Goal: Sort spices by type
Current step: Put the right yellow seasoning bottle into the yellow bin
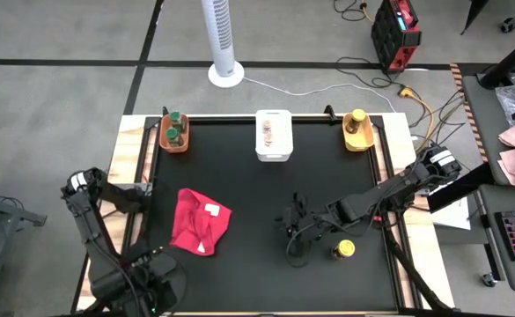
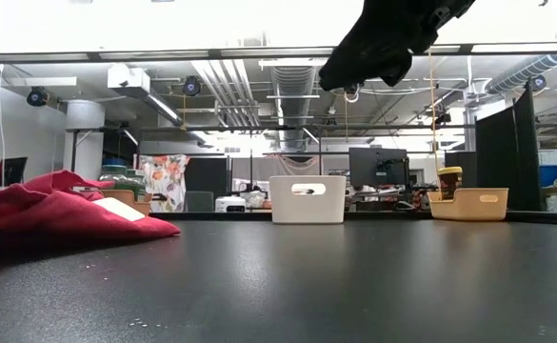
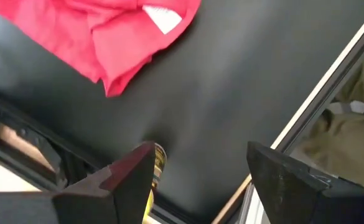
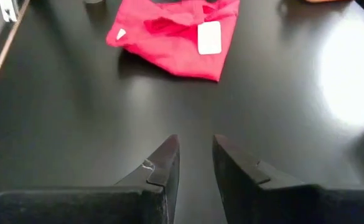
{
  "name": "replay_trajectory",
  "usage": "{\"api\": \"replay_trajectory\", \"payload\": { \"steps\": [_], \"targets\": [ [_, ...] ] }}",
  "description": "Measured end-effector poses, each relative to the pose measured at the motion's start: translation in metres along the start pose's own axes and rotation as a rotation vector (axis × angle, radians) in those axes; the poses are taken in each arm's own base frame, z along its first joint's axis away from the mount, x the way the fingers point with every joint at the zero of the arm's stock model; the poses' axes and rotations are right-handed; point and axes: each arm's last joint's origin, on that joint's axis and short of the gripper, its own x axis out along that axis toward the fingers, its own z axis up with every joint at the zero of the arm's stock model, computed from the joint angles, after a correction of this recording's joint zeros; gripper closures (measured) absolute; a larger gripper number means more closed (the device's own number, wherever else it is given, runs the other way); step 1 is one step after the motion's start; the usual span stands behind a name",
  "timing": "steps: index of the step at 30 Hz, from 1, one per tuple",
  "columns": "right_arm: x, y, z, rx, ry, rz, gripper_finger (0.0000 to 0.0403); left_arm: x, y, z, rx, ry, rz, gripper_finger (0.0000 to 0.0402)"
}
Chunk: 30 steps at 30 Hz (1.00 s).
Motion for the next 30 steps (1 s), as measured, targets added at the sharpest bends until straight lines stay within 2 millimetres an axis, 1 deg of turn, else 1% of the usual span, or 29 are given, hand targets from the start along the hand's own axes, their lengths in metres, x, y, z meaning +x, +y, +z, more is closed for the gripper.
{"api": "replay_trajectory", "payload": {
  "steps": [6,9,11,14,16,19,21,24,26,30],
  "targets": [
    [-0.001,-0.001,-0.005,-0.017,0.044,-0.013,0.0292,0.000,0.003,-0.003,-0.057,0.043,0.041,0.0164],
    [-0.008,0.000,-0.006,-0.038,0.081,0.007,0.0271,0.001,0.004,-0.001,-0.047,-0.003,0.044,0.0164],
    [-0.019,0.001,-0.003,-0.062,0.148,0.017,0.0258,0.001,0.003,0.000,-0.022,-0.067,0.034,0.0164],
    [-0.041,0.003,0.006,-0.068,0.271,-0.010,0.0240,0.000,0.003,0.004,0.022,-0.188,0.025,0.0164],
    [-0.056,0.008,0.012,-0.093,0.346,-0.019,0.0230,0.000,0.002,0.007,0.048,-0.281,0.018,0.0164],
    [-0.075,0.017,0.015,-0.171,0.460,0.028,0.0217,-0.002,0.002,0.011,0.082,-0.430,0.014,0.0164],
    [-0.087,0.022,0.018,-0.174,0.499,0.043,0.0212,-0.003,0.002,0.013,0.097,-0.514,0.014,0.0164],
    [-0.104,0.023,0.022,-0.073,0.566,0.000,0.0206,-0.005,0.002,0.016,0.105,-0.634,0.010,0.0164],
    [-0.116,0.019,0.024,0.071,0.639,-0.069,0.0202,-0.005,0.001,0.017,0.117,-0.699,0.013,0.0164],
    [-0.131,0.014,0.016,0.265,0.779,-0.211,0.0189,-0.006,0.001,0.019,0.147,-0.759,0.023,0.0164]
  ]
}}
